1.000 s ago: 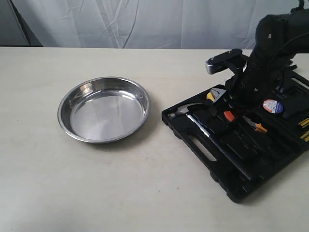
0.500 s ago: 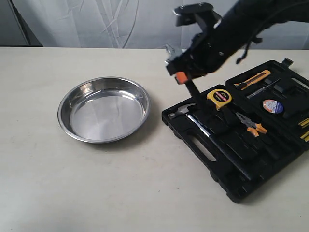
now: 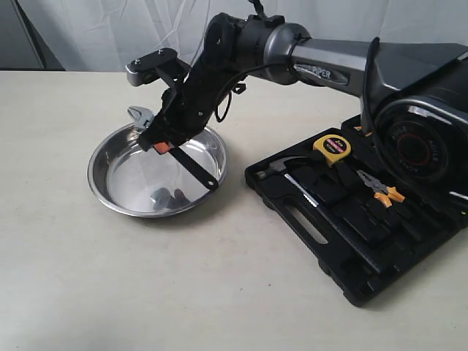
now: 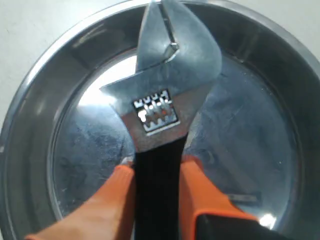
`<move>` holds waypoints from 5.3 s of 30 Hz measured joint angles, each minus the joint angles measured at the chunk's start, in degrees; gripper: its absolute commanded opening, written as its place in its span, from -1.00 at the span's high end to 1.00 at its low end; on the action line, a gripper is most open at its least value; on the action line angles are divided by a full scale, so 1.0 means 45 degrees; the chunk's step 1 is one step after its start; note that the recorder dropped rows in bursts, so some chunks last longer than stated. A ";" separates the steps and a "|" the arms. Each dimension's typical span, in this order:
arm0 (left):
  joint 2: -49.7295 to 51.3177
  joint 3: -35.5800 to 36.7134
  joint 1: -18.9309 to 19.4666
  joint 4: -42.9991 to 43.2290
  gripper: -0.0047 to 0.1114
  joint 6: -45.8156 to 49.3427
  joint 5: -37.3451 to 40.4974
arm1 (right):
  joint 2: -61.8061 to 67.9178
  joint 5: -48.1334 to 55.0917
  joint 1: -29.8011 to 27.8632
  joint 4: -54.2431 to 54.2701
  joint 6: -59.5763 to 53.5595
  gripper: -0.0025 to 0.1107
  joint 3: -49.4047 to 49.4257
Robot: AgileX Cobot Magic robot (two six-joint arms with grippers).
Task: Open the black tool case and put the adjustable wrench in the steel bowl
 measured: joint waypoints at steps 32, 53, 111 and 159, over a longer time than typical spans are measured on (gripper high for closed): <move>0.0000 0.0000 0.0000 0.0000 0.92 0.0000 0.0000 | -0.0303 -0.0464 0.0062 0.0330 -0.0294 0.97 -0.0053; 0.0000 0.0000 0.0000 0.0000 0.92 0.0000 0.0000 | 0.0785 0.0240 0.0062 -0.0348 0.0751 0.17 -0.0053; 0.0000 0.0000 0.0000 0.0000 0.92 0.0000 0.0000 | -2.3839 -1.3027 -0.4294 -0.3432 0.4027 0.97 2.4234; 0.0000 0.0000 0.0000 0.0000 0.92 0.0000 0.0000 | -2.9929 -0.7512 -0.7897 -0.3276 0.4275 0.97 2.5070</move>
